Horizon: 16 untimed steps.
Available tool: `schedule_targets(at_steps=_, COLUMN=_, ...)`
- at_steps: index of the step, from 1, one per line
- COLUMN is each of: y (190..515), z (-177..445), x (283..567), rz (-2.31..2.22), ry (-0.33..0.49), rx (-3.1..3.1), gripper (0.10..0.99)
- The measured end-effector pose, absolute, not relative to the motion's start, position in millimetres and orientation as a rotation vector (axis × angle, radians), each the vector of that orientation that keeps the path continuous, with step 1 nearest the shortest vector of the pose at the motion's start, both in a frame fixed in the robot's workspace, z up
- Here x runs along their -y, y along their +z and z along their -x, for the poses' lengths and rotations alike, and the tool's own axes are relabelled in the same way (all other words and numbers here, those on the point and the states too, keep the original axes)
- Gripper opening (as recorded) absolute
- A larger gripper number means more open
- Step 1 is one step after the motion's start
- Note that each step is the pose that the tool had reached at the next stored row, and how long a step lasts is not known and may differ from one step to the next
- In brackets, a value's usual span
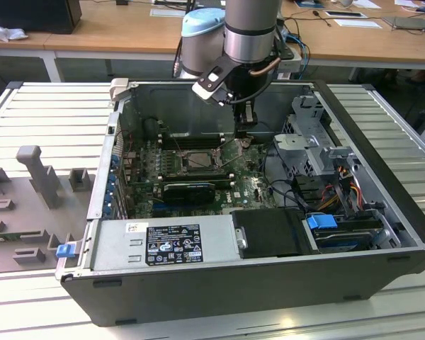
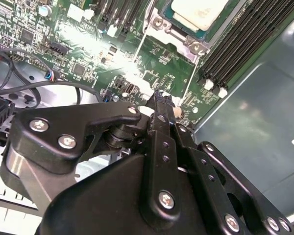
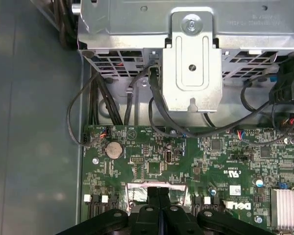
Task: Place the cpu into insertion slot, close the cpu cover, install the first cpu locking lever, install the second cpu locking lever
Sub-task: 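Close the cpu cover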
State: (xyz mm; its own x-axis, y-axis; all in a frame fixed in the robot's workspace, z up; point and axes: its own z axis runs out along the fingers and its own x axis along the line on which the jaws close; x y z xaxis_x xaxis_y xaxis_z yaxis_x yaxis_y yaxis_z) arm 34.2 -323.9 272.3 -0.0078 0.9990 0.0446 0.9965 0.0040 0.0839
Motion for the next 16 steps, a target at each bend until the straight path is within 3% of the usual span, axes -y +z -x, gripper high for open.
schedule_targets(at_steps=16, y=272, z=-48, x=324, rz=-2.193, ry=0.142, rx=-2.206, gripper=0.106)
